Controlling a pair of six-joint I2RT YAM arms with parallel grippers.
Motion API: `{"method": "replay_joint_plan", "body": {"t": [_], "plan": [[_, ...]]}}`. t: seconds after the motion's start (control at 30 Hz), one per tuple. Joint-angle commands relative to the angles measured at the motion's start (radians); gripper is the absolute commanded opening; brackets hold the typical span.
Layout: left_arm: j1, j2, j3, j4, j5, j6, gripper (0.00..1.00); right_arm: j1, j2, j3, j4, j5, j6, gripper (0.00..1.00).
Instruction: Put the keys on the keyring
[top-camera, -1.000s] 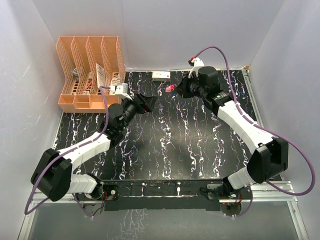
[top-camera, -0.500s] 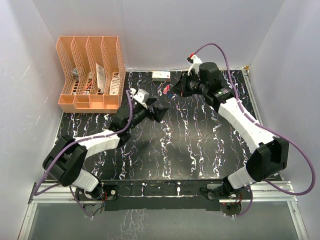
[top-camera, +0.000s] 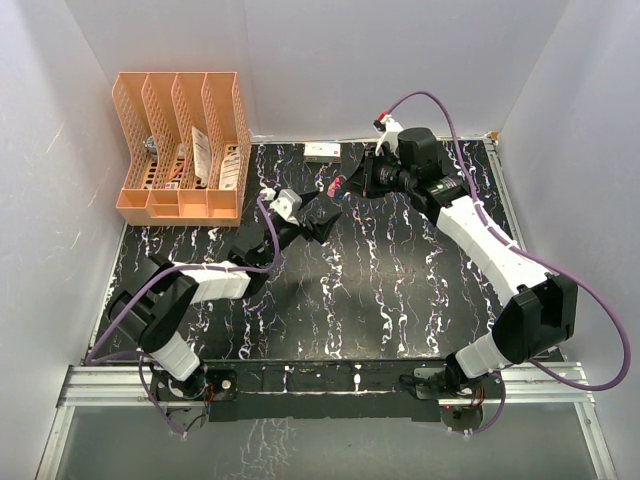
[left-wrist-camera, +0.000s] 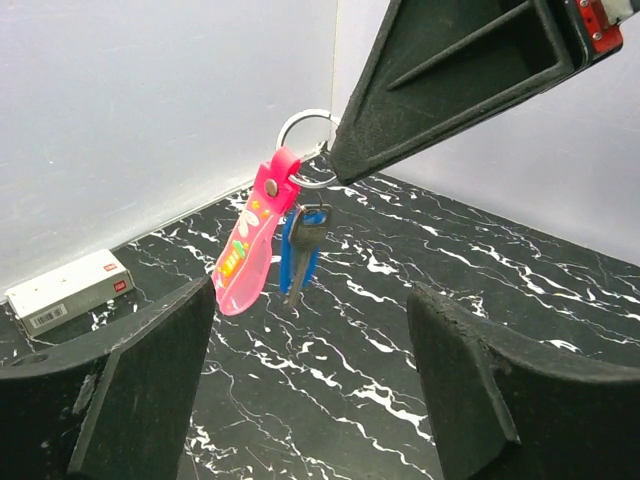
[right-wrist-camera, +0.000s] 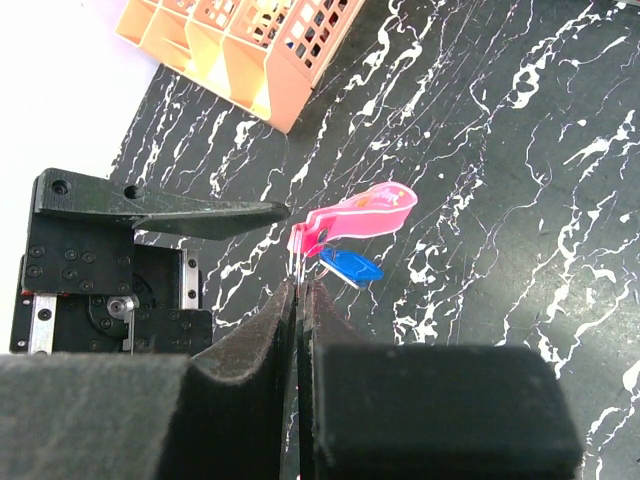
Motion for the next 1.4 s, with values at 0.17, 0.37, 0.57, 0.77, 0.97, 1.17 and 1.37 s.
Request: {"method": "replay_joint_plan", "body": {"t": [0.17, 0.37, 0.57, 0.77, 0.97, 1.17, 1.37], "plan": [[-0.002, 0.100, -0.005, 0.250, 0.043, 0.036, 0.68, -0.004, -0.056, -0.038, 0.068, -0.032, 0.002, 0.00], [-0.002, 0.172, 0.041, 0.305, 0.067, 0.013, 0.65, -0.004, -0.074, -0.054, 0.072, -0.046, -0.003, 0.00], [-0.002, 0.209, 0.083, 0.337, 0.095, -0.001, 0.57, -0.004, -0.087, -0.074, 0.072, -0.053, -0.004, 0.00], [-0.002, 0.227, 0.098, 0.376, 0.107, -0.034, 0.47, -0.004, -0.088, -0.082, 0.070, -0.054, -0.005, 0.00], [-0.002, 0.219, 0.105, 0.368, 0.113, -0.033, 0.29, -0.004, -0.084, -0.083, 0.067, -0.055, -0.004, 0.00], [-0.002, 0.207, 0.092, 0.364, 0.094, -0.020, 0.12, -0.004, -0.078, -0.078, 0.052, -0.059, -0.010, 0.00], [-0.002, 0.181, 0.091, 0.327, 0.054, 0.004, 0.08, -0.004, -0.080, -0.080, 0.034, -0.063, -0.021, 0.00]]}}
